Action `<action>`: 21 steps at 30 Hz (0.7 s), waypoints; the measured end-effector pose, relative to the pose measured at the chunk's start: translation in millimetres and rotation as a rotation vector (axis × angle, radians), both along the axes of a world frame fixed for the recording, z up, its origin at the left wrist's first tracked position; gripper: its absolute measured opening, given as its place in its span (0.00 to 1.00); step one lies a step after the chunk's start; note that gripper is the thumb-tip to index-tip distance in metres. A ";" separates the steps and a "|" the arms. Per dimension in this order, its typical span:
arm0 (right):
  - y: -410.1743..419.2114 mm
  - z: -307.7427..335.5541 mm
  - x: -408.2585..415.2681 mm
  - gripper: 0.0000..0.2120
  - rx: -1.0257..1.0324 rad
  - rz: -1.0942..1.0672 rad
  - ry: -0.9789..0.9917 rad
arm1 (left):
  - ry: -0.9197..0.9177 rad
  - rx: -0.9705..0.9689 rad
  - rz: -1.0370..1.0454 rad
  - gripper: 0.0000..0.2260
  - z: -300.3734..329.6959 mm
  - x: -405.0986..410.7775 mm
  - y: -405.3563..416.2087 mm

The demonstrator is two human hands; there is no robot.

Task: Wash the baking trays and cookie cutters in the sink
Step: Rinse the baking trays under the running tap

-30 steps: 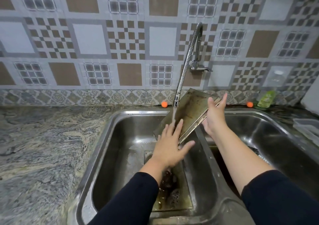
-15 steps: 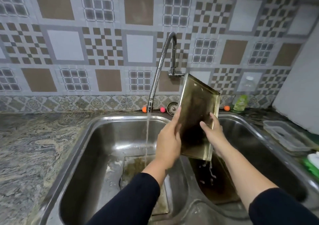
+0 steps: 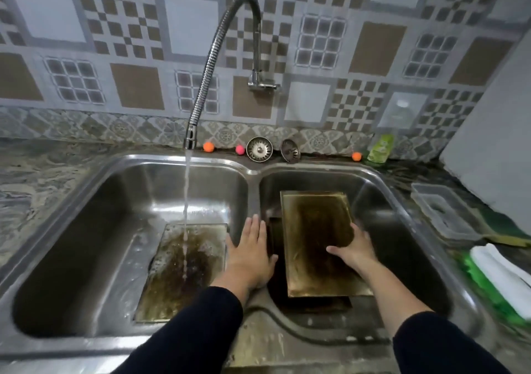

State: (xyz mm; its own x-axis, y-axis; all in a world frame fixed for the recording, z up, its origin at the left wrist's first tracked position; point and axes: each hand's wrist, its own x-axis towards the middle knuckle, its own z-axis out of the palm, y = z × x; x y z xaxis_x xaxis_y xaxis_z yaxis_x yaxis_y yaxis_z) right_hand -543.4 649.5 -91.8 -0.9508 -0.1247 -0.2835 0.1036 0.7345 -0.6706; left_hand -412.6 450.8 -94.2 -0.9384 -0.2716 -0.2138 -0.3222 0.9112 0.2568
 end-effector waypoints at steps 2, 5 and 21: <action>3.7 -18.9 -4.2 0.44 0.085 0.034 -0.028 | 0.044 -0.062 0.034 0.31 -6.8 0.9 4.9; 1.5 -41.9 -10.2 0.46 0.174 0.081 -0.068 | 0.071 -0.091 0.066 0.29 -9.6 -0.7 8.7; -29.1 -50.6 -16.8 0.44 0.451 0.249 -0.179 | 0.069 -0.093 0.060 0.28 -11.6 -3.0 5.5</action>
State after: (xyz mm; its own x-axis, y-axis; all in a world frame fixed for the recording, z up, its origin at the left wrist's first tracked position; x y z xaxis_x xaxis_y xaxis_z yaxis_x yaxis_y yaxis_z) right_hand -560.2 620.5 -142.4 -0.8400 -0.1689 -0.5156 -0.0267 0.9620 -0.2716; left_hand -415.6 456.3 -105.8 -0.9315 -0.3433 -0.1205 -0.3613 0.9117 0.1958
